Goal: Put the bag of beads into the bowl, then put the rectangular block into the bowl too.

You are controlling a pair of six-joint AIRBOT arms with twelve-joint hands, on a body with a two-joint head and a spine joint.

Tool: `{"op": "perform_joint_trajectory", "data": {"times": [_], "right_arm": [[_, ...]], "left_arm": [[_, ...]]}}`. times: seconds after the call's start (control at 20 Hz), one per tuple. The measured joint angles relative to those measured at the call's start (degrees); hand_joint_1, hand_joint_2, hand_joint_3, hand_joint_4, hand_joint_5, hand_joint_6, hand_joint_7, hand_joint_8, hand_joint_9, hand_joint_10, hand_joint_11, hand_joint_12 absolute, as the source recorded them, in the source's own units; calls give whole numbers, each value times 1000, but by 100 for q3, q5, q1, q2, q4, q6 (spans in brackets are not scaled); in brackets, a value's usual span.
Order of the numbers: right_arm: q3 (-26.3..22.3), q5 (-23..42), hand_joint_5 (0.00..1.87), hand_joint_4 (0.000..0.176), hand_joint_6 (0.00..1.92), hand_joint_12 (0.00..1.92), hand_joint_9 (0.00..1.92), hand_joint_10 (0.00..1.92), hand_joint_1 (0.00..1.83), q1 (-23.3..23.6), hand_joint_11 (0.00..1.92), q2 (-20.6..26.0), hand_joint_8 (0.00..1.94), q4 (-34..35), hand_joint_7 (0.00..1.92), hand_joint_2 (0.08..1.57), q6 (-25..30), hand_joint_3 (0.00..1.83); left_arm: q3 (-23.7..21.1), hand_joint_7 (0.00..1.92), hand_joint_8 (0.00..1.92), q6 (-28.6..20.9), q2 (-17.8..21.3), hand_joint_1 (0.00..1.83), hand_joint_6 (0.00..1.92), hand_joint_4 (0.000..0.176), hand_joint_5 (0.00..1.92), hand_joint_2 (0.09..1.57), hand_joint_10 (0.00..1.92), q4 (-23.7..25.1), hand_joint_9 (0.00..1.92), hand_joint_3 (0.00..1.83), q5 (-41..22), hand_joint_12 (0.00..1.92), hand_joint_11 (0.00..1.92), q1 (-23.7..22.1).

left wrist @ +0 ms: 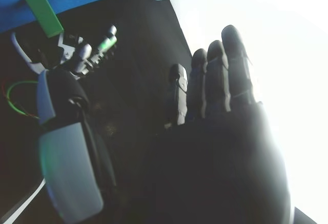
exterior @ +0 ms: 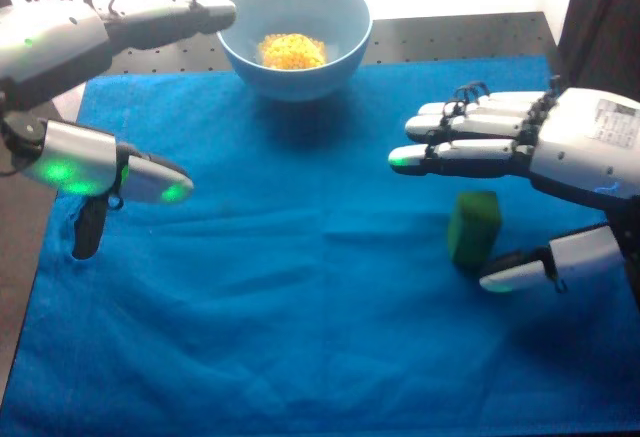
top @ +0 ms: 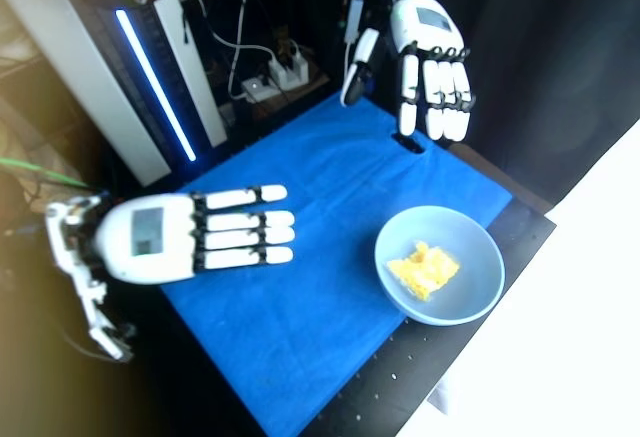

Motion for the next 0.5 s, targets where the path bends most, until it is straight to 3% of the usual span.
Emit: {"op": "perform_joint_trajectory", "data": {"times": [0.05, 0.1, 0.25, 0.3, 0.35, 0.4, 0.45, 0.5], "right_arm": [[15, -50, 532, 74, 6, 790, 480, 5, 714, 22, 195, -11, 8, 2, 511, 982, 2, 1], [46, -105, 632, 79, 3, 1077, 578, 18, 753, 31, 188, -17, 9, -44, 611, 975, 0, 0], [105, -195, 703, 64, 12, 1218, 671, 53, 794, 72, 265, -59, 24, -92, 675, 995, 2, 1], [111, -197, 753, 17, 14, 1183, 738, 83, 830, 96, 357, -76, 41, -76, 741, 996, -2, 0], [111, -205, 855, 0, 2, 1373, 705, 534, 893, 140, 484, -101, 108, -87, 833, 980, 0, 1], [111, -190, 855, 0, 2, 1373, 705, 534, 893, 142, 484, -107, 108, -87, 833, 980, 0, 1], [111, -186, 920, 0, 2, 1628, 561, 1257, 918, 144, 546, -107, 557, -83, 742, 981, 2, 0], [114, -190, 926, 0, 1, 1672, 533, 1359, 920, 144, 540, -107, 820, -83, 641, 981, 0, 0]], "left_arm": [[-4, 178, 3, 2, -7, 841, 1, 117, 169, 909, 5, -24, 141, 1, -11, 417, 0, 87], [-4, 194, 5, 2, -42, 822, 0, 114, 166, 912, 4, -129, 149, 0, 17, 414, 0, 179], [-4, 195, 3, 2, -66, 790, 1, 110, 168, 903, 4, -170, 152, 0, 72, 421, 0, 247], [-4, 187, 0, 0, -76, 783, 1, 110, 169, 904, 0, -208, 139, 0, 57, 421, 0, 251], [-11, 194, 2, 2, -79, 755, 1, 120, 169, 908, 3, -221, 148, 0, 2, 442, 0, 286], [-11, 194, 2, 2, -79, 755, 1, 120, 169, 908, 3, -221, 148, 0, -4, 442, 0, 310], [-11, 201, 2, 2, -79, 764, 1, 124, 171, 911, 2, -236, 150, 1, 13, 423, 0, 310], [-11, 202, 2, 2, -79, 766, 0, 124, 171, 912, 1, -264, 150, 1, 11, 418, 0, 321]]}}
